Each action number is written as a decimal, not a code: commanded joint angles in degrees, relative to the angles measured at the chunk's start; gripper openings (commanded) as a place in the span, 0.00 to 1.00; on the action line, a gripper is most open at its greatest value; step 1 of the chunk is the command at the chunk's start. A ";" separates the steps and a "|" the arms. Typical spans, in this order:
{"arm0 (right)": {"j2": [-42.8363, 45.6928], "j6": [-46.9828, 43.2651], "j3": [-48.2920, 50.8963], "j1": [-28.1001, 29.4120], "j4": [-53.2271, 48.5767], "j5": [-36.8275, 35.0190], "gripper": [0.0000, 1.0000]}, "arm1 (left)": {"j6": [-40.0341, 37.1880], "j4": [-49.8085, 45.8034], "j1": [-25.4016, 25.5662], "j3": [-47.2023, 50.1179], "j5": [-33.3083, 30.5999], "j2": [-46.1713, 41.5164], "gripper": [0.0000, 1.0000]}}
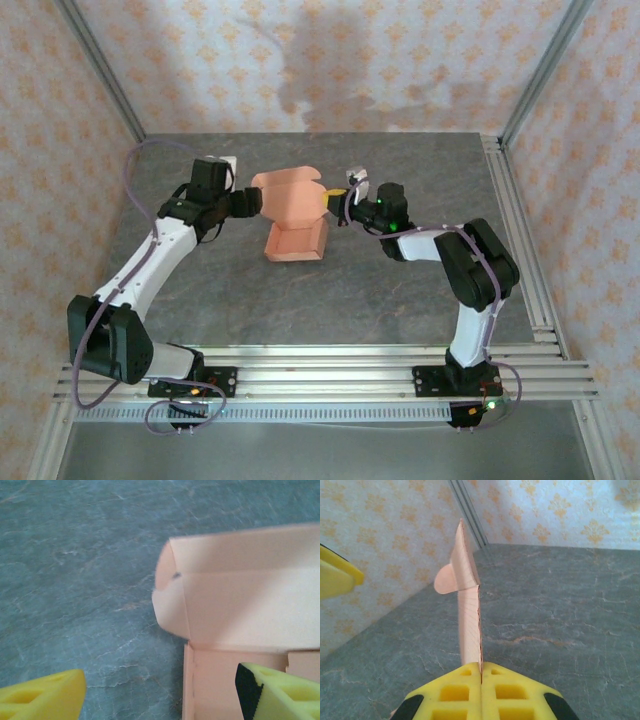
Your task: Fold the paper box
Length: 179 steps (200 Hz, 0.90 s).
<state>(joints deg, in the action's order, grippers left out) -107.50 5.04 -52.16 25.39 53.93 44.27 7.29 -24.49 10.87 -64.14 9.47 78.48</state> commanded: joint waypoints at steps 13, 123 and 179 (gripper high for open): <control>0.98 -0.39 1.51 -0.63 5.23 5.98 0.00 | -13.08 6.72 -0.15 2.04 1.60 0.50 0.80; 2.80 -0.24 2.59 -2.10 2.89 11.00 0.00 | -27.65 -12.91 -5.81 -22.80 17.37 21.36 0.53; 3.19 -0.38 1.81 -2.51 1.53 12.15 0.00 | -28.32 -13.78 -6.25 -23.34 17.66 24.25 0.50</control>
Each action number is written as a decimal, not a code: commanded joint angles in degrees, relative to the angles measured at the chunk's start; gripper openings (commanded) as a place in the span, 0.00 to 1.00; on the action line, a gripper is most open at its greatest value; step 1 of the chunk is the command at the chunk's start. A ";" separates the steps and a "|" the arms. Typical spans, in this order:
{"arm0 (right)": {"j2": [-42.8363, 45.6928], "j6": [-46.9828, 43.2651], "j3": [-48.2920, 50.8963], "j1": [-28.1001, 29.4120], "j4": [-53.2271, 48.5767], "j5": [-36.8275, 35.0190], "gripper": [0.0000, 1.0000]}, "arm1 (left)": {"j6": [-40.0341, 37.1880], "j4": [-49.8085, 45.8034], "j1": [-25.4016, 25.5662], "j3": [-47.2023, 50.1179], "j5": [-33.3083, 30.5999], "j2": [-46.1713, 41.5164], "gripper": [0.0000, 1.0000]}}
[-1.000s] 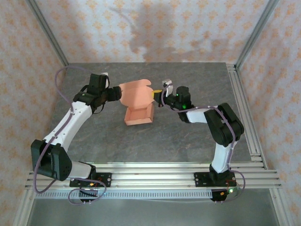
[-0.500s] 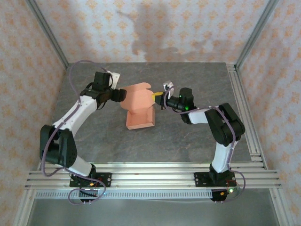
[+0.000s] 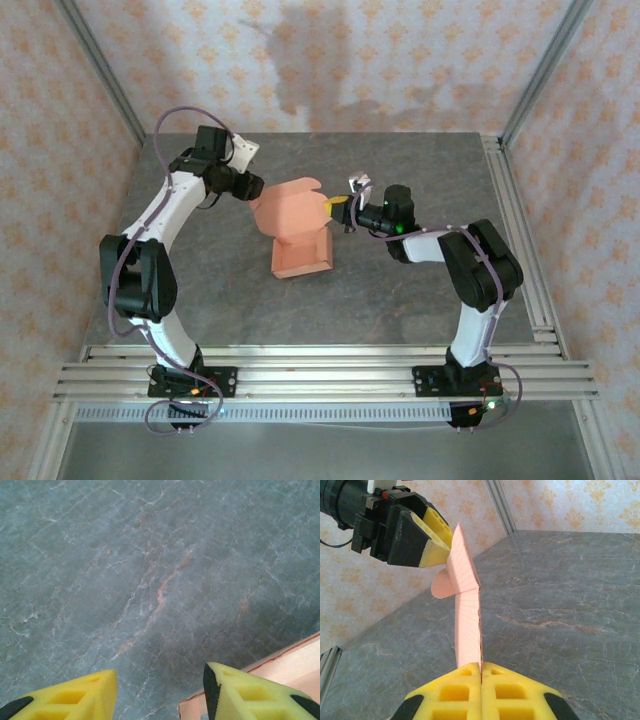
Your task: Fold the paper box
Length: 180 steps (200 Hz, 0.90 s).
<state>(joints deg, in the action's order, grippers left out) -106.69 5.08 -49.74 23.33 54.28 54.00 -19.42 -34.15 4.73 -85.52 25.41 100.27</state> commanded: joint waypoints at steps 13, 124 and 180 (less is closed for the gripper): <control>2.27 -0.47 -0.71 -0.45 1.09 2.43 0.00 | -1.51 -4.82 -0.12 -2.62 2.61 3.54 0.37; 2.32 0.27 -0.80 -0.72 1.47 1.12 0.00 | 0.58 -1.63 -0.08 3.78 3.20 -3.02 0.71; 3.37 2.74 0.03 -1.44 3.95 0.25 0.00 | 4.65 5.79 -0.60 8.41 6.81 -12.03 0.87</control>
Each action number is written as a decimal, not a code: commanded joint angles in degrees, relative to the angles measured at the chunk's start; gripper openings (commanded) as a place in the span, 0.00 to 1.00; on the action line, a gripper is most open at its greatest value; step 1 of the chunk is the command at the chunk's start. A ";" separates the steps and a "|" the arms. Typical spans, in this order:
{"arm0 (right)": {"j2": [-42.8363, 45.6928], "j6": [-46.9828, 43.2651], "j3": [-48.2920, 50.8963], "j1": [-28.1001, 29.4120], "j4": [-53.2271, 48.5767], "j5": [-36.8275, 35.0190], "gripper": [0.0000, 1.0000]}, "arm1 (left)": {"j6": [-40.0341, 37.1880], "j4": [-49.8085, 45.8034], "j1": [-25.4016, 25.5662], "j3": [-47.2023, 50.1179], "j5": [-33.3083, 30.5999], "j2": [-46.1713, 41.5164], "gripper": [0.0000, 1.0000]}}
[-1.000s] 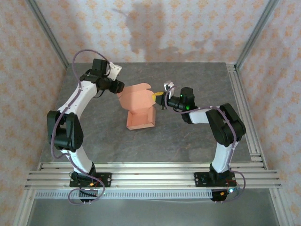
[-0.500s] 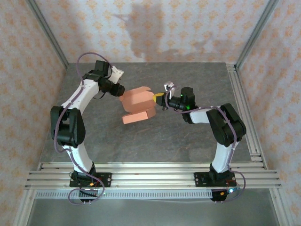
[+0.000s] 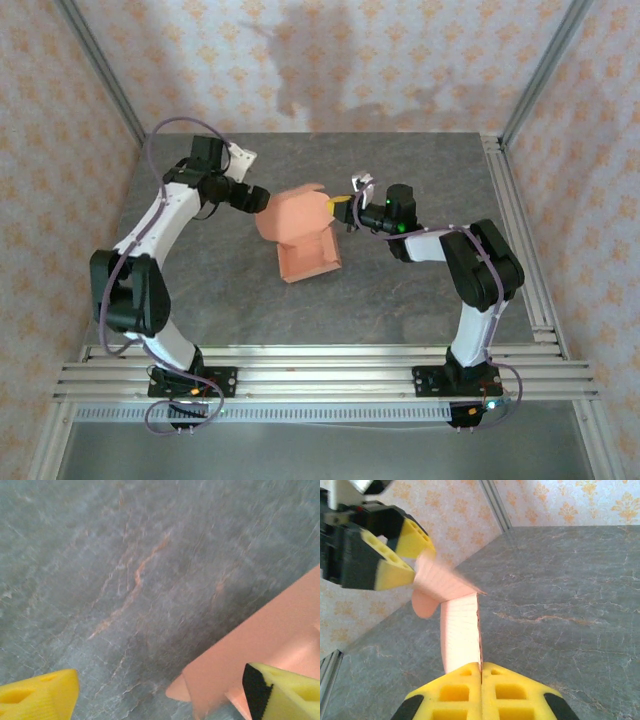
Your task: Fold the paper box
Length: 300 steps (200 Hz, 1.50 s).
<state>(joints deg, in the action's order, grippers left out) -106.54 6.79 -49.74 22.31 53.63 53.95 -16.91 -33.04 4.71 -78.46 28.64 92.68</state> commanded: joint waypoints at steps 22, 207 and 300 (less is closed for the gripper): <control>3.57 1.33 0.16 -0.43 4.93 0.70 0.00 | 1.93 3.66 -0.58 1.28 4.45 -4.58 0.85; 3.35 3.67 -0.99 -0.49 4.95 5.40 0.00 | 0.89 0.67 -0.57 -5.25 0.93 10.42 0.49; 4.11 2.47 -1.79 -0.50 1.67 4.30 0.06 | 1.98 0.30 -0.25 -6.43 3.74 11.04 0.00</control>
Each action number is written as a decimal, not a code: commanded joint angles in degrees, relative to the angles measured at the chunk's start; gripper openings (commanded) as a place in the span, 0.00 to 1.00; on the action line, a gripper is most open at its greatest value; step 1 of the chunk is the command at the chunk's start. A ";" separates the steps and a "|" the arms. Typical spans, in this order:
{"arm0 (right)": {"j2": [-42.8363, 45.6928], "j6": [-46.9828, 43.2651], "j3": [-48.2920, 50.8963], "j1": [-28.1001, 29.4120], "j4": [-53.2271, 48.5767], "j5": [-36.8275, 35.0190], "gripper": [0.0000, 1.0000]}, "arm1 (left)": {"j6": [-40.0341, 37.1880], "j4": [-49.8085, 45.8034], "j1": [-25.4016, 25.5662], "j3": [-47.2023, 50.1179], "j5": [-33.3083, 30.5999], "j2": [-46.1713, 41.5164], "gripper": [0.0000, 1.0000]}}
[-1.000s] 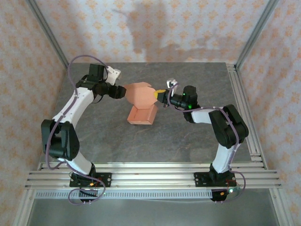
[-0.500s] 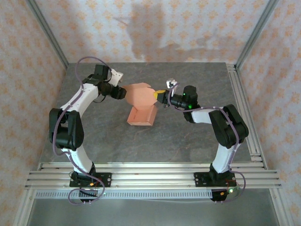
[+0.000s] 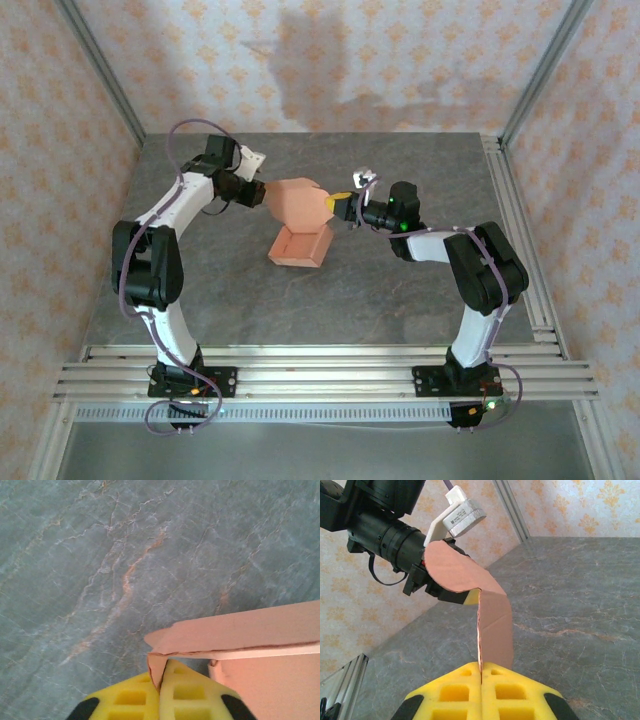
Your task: Fold the paper box
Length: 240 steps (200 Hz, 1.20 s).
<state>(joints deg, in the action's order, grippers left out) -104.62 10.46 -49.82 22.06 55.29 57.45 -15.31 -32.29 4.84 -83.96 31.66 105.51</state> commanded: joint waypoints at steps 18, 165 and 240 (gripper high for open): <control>3.68 -3.59 -1.09 -0.23 -2.71 -2.86 0.26 | 0.99 0.75 0.00 0.42 0.44 -3.64 0.00; 31.04 -11.40 2.38 -0.87 -49.62 -33.52 0.77 | 25.65 -2.90 7.55 3.57 -17.90 -12.87 0.00; 33.61 2.41 2.25 7.76 -61.35 -51.44 0.76 | 50.14 -8.33 8.90 4.27 -17.24 -10.98 0.00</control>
<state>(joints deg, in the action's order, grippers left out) -70.89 6.92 -47.00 26.65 -1.83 13.28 23.79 -37.32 12.58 -80.44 14.66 94.76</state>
